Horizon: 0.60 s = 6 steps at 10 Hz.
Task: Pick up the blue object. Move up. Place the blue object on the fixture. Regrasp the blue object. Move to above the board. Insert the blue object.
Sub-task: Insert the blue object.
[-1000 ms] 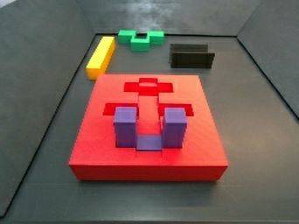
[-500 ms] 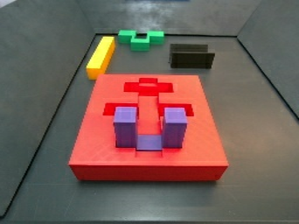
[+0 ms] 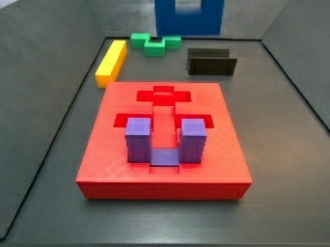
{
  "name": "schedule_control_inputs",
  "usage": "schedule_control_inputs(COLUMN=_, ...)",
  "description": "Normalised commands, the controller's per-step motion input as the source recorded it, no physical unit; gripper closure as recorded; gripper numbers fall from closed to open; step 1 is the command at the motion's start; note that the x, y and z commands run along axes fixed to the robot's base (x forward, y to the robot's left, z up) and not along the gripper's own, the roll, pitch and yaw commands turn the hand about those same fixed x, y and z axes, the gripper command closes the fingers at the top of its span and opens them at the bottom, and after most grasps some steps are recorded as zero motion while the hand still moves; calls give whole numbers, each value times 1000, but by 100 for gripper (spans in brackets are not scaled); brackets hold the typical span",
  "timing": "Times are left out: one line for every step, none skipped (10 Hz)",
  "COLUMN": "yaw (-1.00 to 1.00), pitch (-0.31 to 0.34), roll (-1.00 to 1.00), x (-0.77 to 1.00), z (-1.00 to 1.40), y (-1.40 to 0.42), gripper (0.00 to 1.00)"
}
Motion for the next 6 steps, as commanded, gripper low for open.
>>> schedule_control_inputs(yaw=-131, pitch=0, roll=234, x=51, z=-911, y=-74, gripper=100)
schedule_control_inputs(yaw=-91, pitch=0, roll=214, x=74, z=-820, y=-37, gripper=100)
schedule_control_inputs(yaw=-49, pitch=-6, roll=146, x=91, z=-743, y=-49, gripper=100)
schedule_control_inputs(yaw=0, pitch=-43, roll=50, x=171, z=-577, y=-97, gripper=100)
schedule_control_inputs(yaw=0, pitch=-29, roll=1, x=260, z=-343, y=-186, gripper=100)
schedule_control_inputs(yaw=260, pitch=0, roll=0, x=274, z=-171, y=-57, gripper=100)
